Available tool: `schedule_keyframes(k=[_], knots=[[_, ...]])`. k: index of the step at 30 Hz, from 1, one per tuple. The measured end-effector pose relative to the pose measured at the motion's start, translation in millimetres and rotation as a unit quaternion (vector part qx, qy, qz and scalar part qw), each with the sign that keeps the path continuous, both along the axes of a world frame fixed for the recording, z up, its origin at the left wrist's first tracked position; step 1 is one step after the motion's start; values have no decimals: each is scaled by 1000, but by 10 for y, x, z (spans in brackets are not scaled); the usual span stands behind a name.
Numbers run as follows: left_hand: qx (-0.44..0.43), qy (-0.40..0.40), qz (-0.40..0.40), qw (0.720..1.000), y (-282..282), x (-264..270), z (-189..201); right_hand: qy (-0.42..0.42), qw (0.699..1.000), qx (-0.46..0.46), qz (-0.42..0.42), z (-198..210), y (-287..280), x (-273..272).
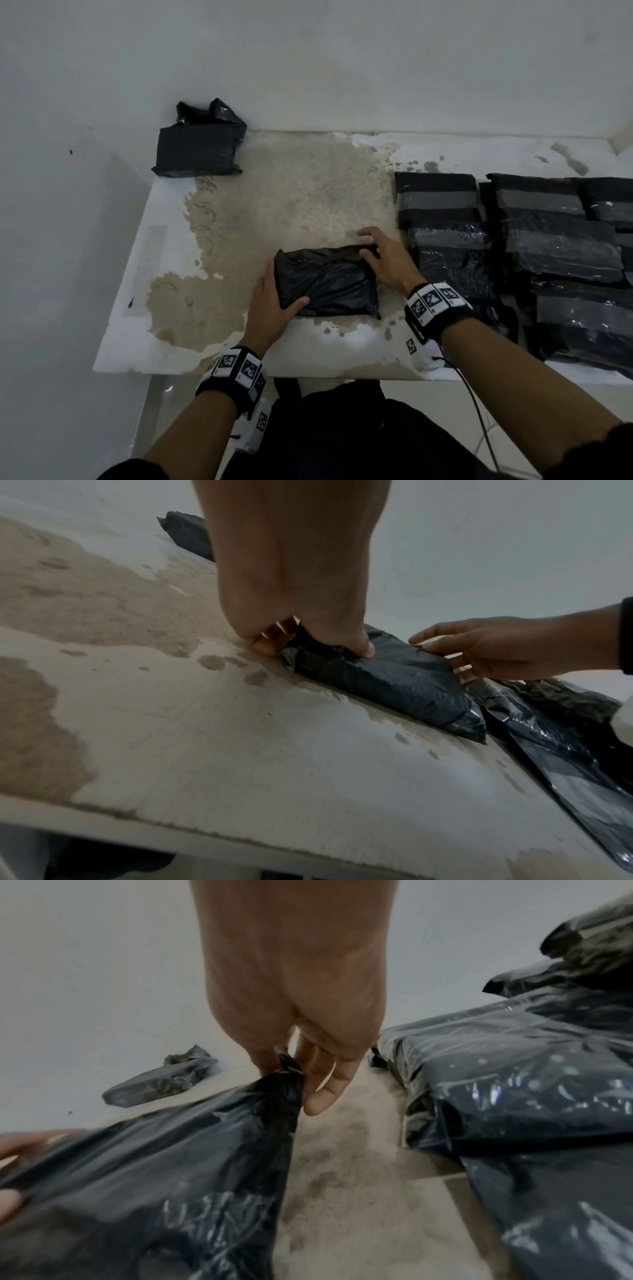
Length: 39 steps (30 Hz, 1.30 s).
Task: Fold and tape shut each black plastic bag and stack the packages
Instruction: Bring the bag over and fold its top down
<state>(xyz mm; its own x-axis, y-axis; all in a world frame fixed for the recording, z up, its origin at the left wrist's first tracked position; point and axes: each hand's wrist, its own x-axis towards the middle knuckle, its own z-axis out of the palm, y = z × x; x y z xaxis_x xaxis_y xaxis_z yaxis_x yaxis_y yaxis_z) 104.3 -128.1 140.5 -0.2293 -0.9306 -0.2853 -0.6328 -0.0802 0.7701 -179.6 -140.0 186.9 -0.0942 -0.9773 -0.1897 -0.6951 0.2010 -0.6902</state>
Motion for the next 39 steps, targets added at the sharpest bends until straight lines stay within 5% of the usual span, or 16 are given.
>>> schedule_keyframes(k=[4,9,12,21,24,30,39], knots=[[-22,-44,-23,999,-42,29,59,97,986,59,122,27,-66,-10],[-88,-122,-102,983,-266,-43,219,79,985,28,154,93,-73,-72],[-157,-200,-202,946,-548,-148,282,64,986,-5,152,123,-26,-84],[-109,-352,-348,862,-971,-175,484,35,991,-37,122,89,104,-117],[-118,-327,-352,869,-981,-151,502,43,992,-33,116,59,99,-103],[-158,-174,-289,928,-1014,-29,463,28,994,-42,93,41,103,-120],[-151,-167,-320,920,-991,77,462,22,995,-30,92,42,130,-149]])
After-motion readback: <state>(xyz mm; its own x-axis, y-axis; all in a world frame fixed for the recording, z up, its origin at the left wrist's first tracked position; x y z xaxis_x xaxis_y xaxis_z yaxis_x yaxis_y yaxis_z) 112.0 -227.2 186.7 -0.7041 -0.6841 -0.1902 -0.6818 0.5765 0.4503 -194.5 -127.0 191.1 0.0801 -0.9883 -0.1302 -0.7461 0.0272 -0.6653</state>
